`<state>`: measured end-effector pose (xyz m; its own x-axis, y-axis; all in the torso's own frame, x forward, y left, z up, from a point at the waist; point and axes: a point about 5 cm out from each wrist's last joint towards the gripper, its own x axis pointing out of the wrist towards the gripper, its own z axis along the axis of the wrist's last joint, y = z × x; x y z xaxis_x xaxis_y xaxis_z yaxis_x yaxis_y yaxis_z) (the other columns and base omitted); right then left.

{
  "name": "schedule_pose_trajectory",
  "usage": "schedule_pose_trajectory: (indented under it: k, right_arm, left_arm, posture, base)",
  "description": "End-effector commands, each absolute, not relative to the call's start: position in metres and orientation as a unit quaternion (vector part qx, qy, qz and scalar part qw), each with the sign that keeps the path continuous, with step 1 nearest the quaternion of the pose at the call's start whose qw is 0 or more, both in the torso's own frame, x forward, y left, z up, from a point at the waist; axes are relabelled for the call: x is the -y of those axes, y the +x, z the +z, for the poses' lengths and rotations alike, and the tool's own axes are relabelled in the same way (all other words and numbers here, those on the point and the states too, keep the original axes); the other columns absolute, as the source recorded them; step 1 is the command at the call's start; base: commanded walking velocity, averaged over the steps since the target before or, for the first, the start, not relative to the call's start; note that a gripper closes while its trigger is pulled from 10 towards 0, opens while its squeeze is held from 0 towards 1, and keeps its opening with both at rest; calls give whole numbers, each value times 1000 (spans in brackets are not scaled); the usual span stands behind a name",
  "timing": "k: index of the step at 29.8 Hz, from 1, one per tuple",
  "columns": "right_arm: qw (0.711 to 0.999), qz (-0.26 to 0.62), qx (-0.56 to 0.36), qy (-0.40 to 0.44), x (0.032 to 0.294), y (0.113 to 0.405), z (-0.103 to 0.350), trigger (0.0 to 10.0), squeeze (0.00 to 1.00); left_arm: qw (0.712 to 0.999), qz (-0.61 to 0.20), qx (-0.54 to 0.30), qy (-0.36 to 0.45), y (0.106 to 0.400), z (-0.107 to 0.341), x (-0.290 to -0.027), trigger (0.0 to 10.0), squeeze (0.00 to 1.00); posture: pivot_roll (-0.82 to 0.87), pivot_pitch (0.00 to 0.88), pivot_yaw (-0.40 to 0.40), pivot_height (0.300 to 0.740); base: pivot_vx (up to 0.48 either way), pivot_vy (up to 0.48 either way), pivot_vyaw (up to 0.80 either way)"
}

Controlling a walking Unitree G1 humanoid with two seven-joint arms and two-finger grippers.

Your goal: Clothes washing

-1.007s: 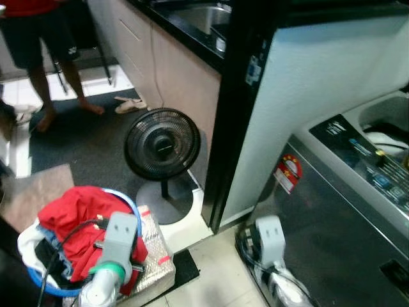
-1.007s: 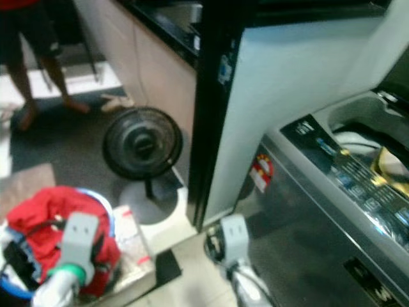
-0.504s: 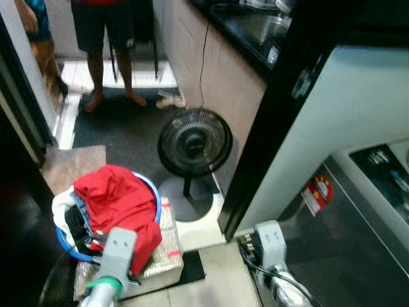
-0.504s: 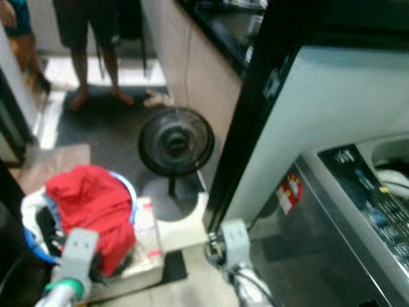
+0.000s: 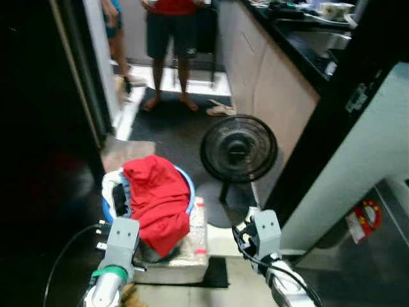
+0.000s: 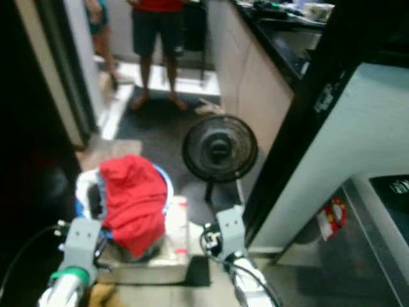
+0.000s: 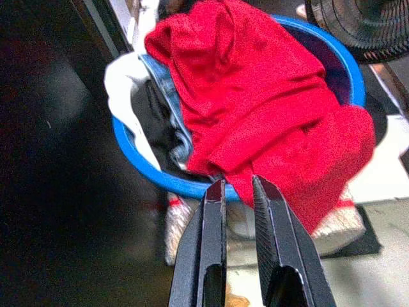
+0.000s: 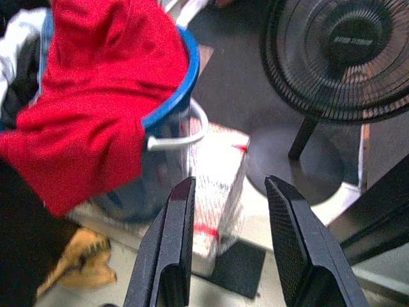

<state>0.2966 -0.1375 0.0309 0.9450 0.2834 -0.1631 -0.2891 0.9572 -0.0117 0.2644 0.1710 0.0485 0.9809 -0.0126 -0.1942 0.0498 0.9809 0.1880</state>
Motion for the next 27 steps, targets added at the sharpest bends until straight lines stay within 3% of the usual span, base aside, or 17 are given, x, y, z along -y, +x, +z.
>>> schedule_pose_trajectory:
  k: [1,12,27]
  right_arm:
    - [986,145,-80,-18,137,296,30,10000,0]
    - [988,143,-60,0,134,300,37,10000,0]
    - [990,132,-41,19,135,305,45,10000,0]
  left_arm:
    - [990,-17,-105,95,262,43,-170,10000,0]
    - [991,-16,-91,93,266,48,-168,10000,0]
    - [993,-21,-73,91,274,55,-163,10000,0]
  posture:
    - [90,53,-79,740]
    - [92,60,-77,740]
    - [91,62,-72,740]
  base:
    - [0,0,763]
    - [0,0,744]
    - [456,0,0]
